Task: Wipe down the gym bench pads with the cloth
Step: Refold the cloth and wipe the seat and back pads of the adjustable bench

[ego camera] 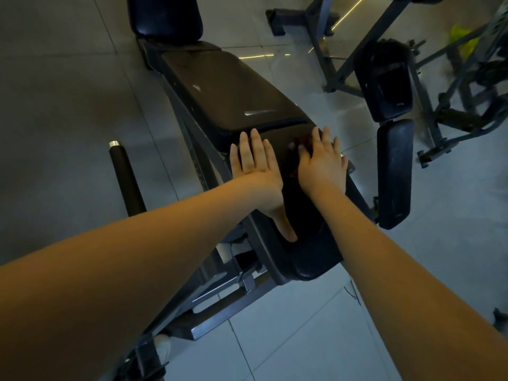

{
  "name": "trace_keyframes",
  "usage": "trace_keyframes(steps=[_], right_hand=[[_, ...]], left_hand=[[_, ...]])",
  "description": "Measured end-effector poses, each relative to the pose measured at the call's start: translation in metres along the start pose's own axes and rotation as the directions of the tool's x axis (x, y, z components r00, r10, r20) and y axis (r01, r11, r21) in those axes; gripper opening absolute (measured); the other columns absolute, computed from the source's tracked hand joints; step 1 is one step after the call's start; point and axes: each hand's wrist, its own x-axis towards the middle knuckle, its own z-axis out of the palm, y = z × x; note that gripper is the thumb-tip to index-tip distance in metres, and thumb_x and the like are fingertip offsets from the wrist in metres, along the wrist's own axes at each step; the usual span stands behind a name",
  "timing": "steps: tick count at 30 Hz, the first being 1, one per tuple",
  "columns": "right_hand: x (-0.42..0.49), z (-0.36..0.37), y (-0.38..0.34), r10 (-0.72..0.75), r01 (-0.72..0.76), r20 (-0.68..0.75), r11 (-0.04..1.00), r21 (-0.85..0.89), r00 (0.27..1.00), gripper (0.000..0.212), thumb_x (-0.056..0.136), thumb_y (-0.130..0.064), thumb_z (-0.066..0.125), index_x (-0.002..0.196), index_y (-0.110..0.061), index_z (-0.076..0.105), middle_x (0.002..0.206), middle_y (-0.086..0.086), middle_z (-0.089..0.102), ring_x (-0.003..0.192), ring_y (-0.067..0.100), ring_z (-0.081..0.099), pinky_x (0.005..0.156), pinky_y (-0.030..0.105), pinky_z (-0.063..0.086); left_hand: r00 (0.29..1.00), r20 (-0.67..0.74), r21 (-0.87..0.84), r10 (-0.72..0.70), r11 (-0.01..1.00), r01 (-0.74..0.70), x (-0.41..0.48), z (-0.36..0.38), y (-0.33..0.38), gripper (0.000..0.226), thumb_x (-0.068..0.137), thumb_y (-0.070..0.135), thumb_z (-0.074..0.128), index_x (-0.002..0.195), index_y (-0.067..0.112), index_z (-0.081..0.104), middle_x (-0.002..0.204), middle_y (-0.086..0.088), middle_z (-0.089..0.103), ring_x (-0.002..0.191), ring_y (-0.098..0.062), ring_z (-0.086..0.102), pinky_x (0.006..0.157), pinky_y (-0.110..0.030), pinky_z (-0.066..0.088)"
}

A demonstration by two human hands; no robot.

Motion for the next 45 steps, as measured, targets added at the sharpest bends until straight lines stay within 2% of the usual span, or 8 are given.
trace_keyframes(steps=[7,10,15,23,33,36,41,45], right_hand=[[0.031,-0.005,-0.012,0.049,-0.049,0.004,0.996,0.076,0.999,0.058,0.105,-0.04,0.028,0.156,-0.021,0.01,0.164,0.003,-0.001,0.15,0.027,-0.004,0.122,0.048,0.003],[0.015,-0.011,-0.002,-0.129,0.121,0.057,0.985,0.119,0.99,0.059,0.105,-0.04,0.027,0.156,-0.017,0.008,0.164,0.004,-0.003,0.15,0.025,-0.006,0.122,0.046,0.003],[-0.059,-0.01,0.03,-0.311,0.293,0.107,0.944,0.153,0.944,0.057,0.105,-0.037,0.029,0.155,-0.017,0.01,0.164,-0.001,-0.002,0.149,0.016,-0.009,0.123,0.041,-0.001],[-0.049,0.006,0.011,-0.18,0.181,0.02,0.983,-0.04,0.983,0.056,0.105,-0.033,0.025,0.155,-0.016,0.006,0.164,0.006,-0.001,0.15,0.023,-0.006,0.122,0.04,-0.002],[0.032,-0.001,-0.027,-0.034,0.034,-0.007,0.998,0.051,0.999,0.051,0.105,-0.029,0.03,0.154,-0.028,0.018,0.164,0.005,0.002,0.15,0.028,-0.005,0.122,0.049,0.0],[0.025,-0.004,-0.023,-0.136,0.135,0.007,0.986,0.093,0.991,0.05,0.104,-0.025,0.035,0.152,-0.029,0.025,0.164,0.002,0.006,0.15,0.026,-0.004,0.122,0.049,0.003],[-0.047,-0.011,0.008,-0.321,0.311,0.055,0.94,0.14,0.946,0.054,0.102,-0.014,0.039,0.152,-0.029,0.025,0.163,-0.007,0.003,0.149,0.016,-0.006,0.118,0.035,-0.003],[-0.09,-0.006,0.026,-0.343,0.332,0.096,0.936,0.115,0.934,0.055,0.103,-0.017,0.038,0.153,-0.031,0.018,0.16,-0.015,-0.007,0.144,0.006,-0.016,0.116,0.028,-0.007]], left_hand=[[1.0,-0.015,0.084,-0.026,0.996,0.027,-0.004,-0.001,0.002,0.171,0.046,0.081,0.077,0.137,-0.008,-0.037,0.143,-0.035,-0.043,0.136,-0.05,-0.035,0.115,-0.059,-0.015],[0.996,-0.088,0.055,-0.013,0.998,0.018,-0.005,0.002,0.0,0.154,0.063,0.072,0.075,0.144,-0.005,-0.031,0.148,-0.032,-0.038,0.14,-0.048,-0.031,0.116,-0.058,-0.012],[0.999,0.015,0.007,0.031,0.999,-0.031,-0.012,-0.006,-0.003,0.171,0.045,0.078,0.08,0.139,-0.003,-0.039,0.143,-0.028,-0.048,0.134,-0.046,-0.041,0.115,-0.059,-0.016],[0.999,0.0,-0.032,0.038,0.999,-0.038,-0.009,-0.001,-0.003,0.169,0.049,0.07,0.085,0.14,-0.004,-0.037,0.143,-0.028,-0.048,0.133,-0.047,-0.042,0.112,-0.058,-0.019],[1.0,0.003,0.017,0.0,1.0,0.0,-0.004,0.0,0.0,0.172,0.045,0.076,0.082,0.136,-0.004,-0.041,0.139,-0.031,-0.05,0.132,-0.048,-0.043,0.113,-0.06,-0.018],[0.995,-0.1,0.007,-0.013,1.0,0.013,-0.003,0.005,-0.001,0.162,0.056,0.073,0.08,0.14,-0.005,-0.035,0.145,-0.03,-0.044,0.139,-0.047,-0.034,0.115,-0.06,-0.015],[0.999,0.014,-0.017,0.029,0.999,-0.029,-0.009,-0.005,-0.003,0.17,0.048,0.073,0.083,0.14,-0.001,-0.039,0.142,-0.027,-0.049,0.134,-0.044,-0.042,0.113,-0.056,-0.018],[0.998,0.015,-0.042,0.058,0.997,-0.057,-0.006,-0.002,-0.007,0.165,0.053,0.068,0.085,0.14,-0.001,-0.038,0.142,-0.026,-0.05,0.133,-0.046,-0.043,0.111,-0.056,-0.021]])
